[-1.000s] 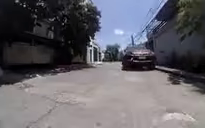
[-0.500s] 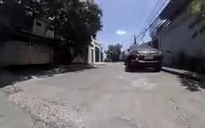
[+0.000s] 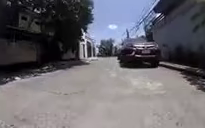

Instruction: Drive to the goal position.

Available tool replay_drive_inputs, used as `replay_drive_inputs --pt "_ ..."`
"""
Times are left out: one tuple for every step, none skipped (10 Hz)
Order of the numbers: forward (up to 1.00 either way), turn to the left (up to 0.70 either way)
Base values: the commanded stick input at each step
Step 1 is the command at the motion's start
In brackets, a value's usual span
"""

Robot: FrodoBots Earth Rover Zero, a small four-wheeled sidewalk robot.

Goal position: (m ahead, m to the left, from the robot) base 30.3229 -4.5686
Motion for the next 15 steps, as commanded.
replay_drive_inputs --pt "1.00 -0.19" --pt "1.00 -0.11" --pt "1.00 -0.03" --pt "1.00 0.05" --pt "1.00 0.05" --pt "1.00 0.05" --pt "1.00 0.05" --pt "1.00 0.05" --pt "1.00 0.05" --pt "1.00 0.05" --pt "1.00 0.05" --pt "1.00 0.05" --pt "1.00 0.05" --pt "1.00 0.05" --pt "1.00 0.06"
